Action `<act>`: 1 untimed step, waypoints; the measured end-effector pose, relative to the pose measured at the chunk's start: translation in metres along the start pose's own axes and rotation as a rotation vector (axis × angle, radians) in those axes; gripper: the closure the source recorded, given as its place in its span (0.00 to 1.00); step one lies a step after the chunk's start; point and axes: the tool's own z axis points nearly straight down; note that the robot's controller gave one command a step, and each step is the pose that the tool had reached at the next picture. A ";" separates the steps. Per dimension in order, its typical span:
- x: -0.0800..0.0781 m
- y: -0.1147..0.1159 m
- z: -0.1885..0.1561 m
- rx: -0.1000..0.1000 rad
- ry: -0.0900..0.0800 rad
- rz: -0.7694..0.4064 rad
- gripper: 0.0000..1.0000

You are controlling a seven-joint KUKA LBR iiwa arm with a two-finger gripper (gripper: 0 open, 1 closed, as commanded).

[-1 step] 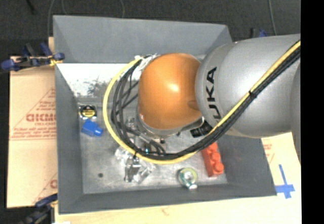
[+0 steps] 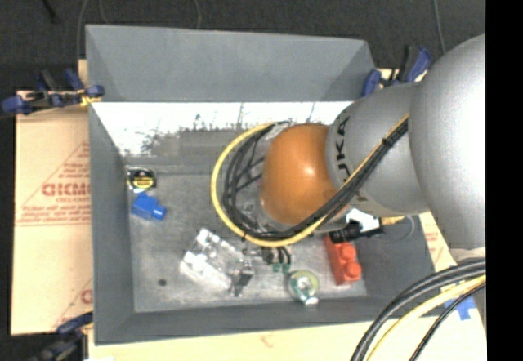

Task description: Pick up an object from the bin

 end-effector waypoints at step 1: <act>0.002 -0.001 0.000 0.003 0.012 0.005 1.00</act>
Offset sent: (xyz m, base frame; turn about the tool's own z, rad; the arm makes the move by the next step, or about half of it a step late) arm 0.0000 0.0000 0.0000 0.0000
